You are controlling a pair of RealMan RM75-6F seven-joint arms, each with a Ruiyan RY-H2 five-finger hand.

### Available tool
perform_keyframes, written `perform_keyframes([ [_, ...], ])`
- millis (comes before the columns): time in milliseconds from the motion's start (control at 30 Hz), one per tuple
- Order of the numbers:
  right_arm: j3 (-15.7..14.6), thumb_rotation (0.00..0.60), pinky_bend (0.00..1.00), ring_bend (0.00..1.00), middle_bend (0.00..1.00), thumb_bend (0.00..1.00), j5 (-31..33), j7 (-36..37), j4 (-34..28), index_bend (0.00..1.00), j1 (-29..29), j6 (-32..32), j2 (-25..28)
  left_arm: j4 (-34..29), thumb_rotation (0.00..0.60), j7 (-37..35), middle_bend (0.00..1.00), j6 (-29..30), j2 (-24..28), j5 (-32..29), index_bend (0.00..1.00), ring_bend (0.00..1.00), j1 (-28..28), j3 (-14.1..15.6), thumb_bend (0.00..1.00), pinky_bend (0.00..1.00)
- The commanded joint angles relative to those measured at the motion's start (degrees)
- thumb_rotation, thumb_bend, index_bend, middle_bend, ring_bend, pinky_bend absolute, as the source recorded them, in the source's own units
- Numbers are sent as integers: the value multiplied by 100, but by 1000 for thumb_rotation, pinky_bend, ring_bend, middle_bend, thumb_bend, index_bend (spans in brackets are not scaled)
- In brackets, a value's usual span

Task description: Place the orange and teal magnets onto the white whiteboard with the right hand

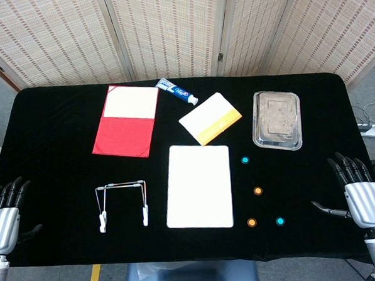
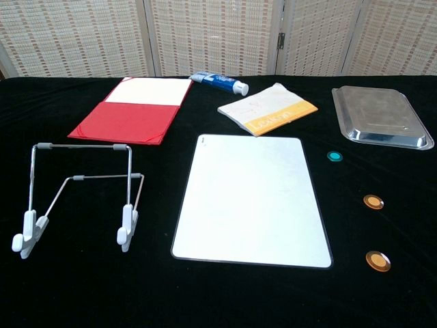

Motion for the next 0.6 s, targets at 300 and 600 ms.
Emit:
perform_keyframes([
  [300,-114,220,0,12,42,181,-344,184,65,8,35,61,-65,115,600,-28,0,69,-88,58,0,0,-4,-11,89,0],
  [600,-440,281,0,7,73,192,-1029,61,122,253,515,-631,-295,125,600,-66,0,129,-89,164,0,0,15,22,89,0],
])
